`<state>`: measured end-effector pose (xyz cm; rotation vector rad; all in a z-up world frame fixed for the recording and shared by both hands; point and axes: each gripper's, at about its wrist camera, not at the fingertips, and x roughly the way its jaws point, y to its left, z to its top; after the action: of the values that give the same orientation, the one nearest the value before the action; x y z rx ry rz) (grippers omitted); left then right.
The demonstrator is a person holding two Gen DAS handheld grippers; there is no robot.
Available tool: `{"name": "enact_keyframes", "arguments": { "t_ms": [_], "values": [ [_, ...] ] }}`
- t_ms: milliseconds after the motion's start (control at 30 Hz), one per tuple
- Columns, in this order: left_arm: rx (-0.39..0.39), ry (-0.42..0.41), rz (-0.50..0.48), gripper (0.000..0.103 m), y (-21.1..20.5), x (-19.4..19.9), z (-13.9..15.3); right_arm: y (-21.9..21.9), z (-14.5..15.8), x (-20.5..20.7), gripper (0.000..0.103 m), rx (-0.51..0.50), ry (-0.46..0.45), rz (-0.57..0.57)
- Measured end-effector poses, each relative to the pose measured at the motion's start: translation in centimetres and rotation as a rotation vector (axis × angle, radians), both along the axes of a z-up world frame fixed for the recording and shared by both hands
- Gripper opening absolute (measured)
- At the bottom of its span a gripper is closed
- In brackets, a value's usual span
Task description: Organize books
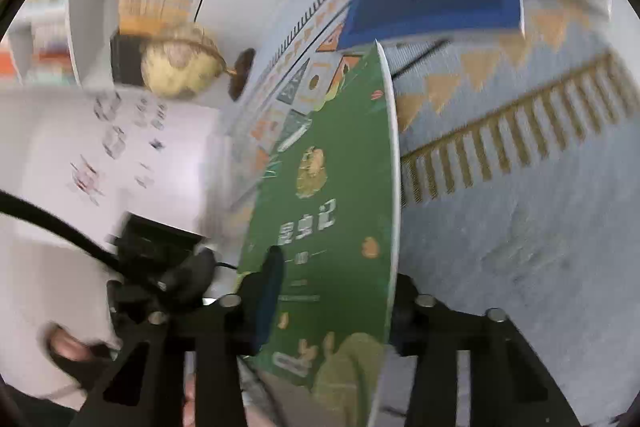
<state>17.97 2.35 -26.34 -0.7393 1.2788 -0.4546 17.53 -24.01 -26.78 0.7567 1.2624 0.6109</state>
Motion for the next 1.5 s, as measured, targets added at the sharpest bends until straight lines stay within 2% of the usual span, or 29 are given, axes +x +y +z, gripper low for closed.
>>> {"name": "enact_keyframes", "arguments": {
  "t_ms": [33,67,167,300,400,467,533,667,933,1100,1233,1367,1500],
  "values": [
    [0.120,-0.014,-0.032,0.075,-0.4,-0.3,0.0,0.4,0.2,-0.1,0.036,-0.031,-0.018,0.021],
    [0.169,-0.043,-0.062,0.075,-0.6,-0.6,0.1,0.5,0.4,-0.1,0.036,-0.037,-0.027,0.034],
    [0.281,-0.086,-0.129,0.075,-1.4,-1.2,0.4,1.3,0.7,-0.1,0.036,-0.075,-0.051,0.056],
    [0.481,-0.179,-0.241,0.075,-3.6,-2.0,1.2,2.0,0.9,-0.3,0.036,-0.181,-0.093,0.104],
    [0.575,-0.243,-0.285,0.075,-4.5,-3.0,1.7,3.7,1.4,-0.6,0.036,-0.296,-0.156,0.152],
    [0.630,-0.286,-0.299,0.075,-4.8,-3.6,2.3,5.3,2.0,-1.0,0.036,-0.394,-0.228,0.203],
    [0.636,-0.303,-0.285,0.075,-4.3,-3.6,3.0,6.4,2.5,-1.3,0.036,-0.435,-0.277,0.238],
    [0.604,-0.320,-0.223,0.076,-1.7,-4.0,4.4,7.9,3.8,-1.9,0.036,-0.439,-0.360,0.275],
    [0.627,-0.347,-0.167,0.076,4.3,-4.7,7.8,13.9,6.8,-2.1,0.036,-0.396,-0.422,0.296],
    [0.686,-0.398,-0.132,0.075,9.2,-4.8,10.9,19.4,9.7,-1.9,0.036,-0.361,-0.489,0.303],
    [0.724,-0.444,-0.099,0.075,15.0,-4.7,13.6,24.3,12.0,-1.5,0.036,-0.335,-0.546,0.312],
    [0.765,-0.478,-0.112,0.075,20.3,-3.5,14.9,30.5,13.5,-0.3,0.036,-0.314,-0.591,0.304],
    [0.790,-0.483,-0.109,0.075,25.7,-2.2,15.1,36.1,13.6,1.1,0.036,-0.294,-0.582,0.285]
  ]
}}
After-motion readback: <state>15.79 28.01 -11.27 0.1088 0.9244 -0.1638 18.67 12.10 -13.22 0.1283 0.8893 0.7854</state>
